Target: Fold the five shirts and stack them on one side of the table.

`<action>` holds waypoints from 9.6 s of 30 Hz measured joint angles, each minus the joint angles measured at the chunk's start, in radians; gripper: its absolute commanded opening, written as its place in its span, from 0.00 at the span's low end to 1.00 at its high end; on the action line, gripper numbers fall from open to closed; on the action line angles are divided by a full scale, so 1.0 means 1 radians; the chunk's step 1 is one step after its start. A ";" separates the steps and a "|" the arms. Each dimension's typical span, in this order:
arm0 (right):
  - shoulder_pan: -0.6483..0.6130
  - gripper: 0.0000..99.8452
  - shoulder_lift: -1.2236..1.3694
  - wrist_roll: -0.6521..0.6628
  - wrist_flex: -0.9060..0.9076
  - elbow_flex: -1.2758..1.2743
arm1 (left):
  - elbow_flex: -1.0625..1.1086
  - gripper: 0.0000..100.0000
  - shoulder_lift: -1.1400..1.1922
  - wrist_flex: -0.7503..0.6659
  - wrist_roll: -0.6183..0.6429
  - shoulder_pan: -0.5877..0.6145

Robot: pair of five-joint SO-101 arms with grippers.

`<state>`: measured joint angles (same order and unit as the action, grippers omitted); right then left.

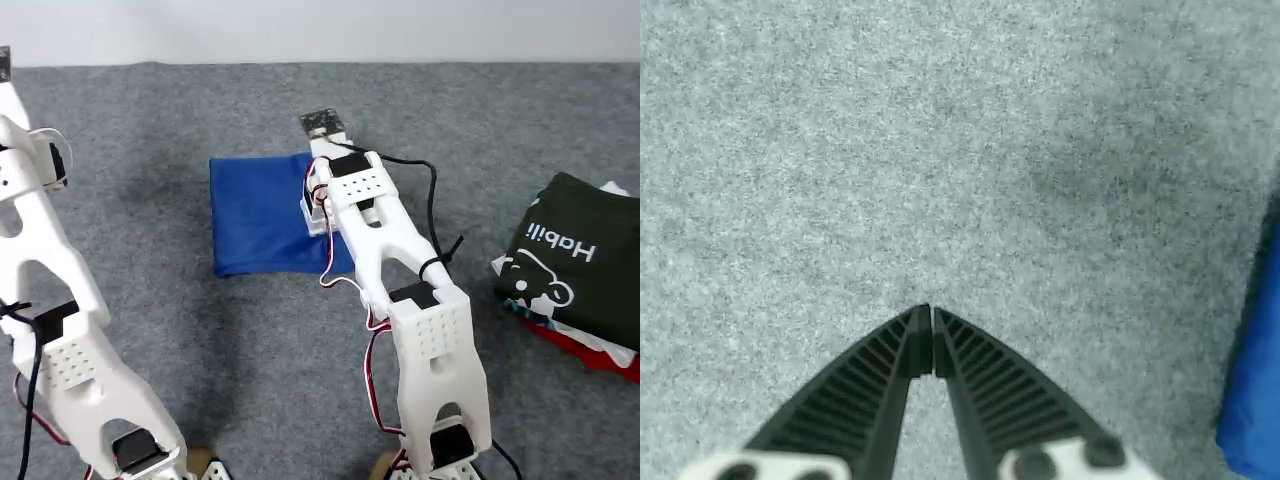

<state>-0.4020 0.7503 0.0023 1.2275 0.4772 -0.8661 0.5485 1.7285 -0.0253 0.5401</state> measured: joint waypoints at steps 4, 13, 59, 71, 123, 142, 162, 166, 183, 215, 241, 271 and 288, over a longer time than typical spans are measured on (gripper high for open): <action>-0.008 0.01 0.003 0.031 0.118 0.051 | 0.000 0.00 0.000 0.000 0.000 0.000; -0.011 0.01 -0.014 0.295 0.508 0.126 | 0.000 0.00 0.000 0.000 0.000 -0.002; 0.308 0.26 -0.224 -0.290 0.466 0.126 | 0.000 0.00 -0.049 0.000 -0.043 -0.078; 0.209 0.44 -0.066 -0.732 0.350 0.126 | 0.000 0.00 -0.055 0.000 -0.046 -0.078; 0.422 0.01 -0.146 -0.175 0.528 0.655 | 0.000 0.00 -0.055 0.000 -0.094 -0.078; 0.718 0.01 -0.471 0.069 0.529 0.313 | 0.000 0.00 -0.163 0.000 -0.137 -0.084; 1.076 0.22 -0.232 0.367 0.497 0.313 | 0.000 0.00 -0.166 0.000 -0.137 -0.098; 1.120 0.39 -0.226 0.371 0.529 0.331 | 0.000 0.00 -0.166 0.000 -0.137 -0.110; 1.025 0.05 -0.290 0.379 0.494 0.413 | 0.000 0.00 -0.166 0.000 -0.137 -0.112; 0.904 0.01 0.247 0.373 0.431 0.839 | 0.055 0.00 -0.166 0.000 -0.137 -0.112; 1.043 0.01 -0.496 0.520 0.529 0.044 | 0.269 0.00 -0.384 0.000 -0.137 -0.187; 0.898 0.01 -0.905 0.479 0.526 -0.164 | 0.644 0.00 -0.773 0.000 -0.117 -0.259; 0.649 0.01 -1.304 0.157 0.523 -0.664 | 1.183 0.00 -1.352 -0.025 -0.023 -0.259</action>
<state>0.2470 -0.5539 0.1588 1.7507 -0.1872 0.3168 -0.8032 1.7039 -0.0483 0.2808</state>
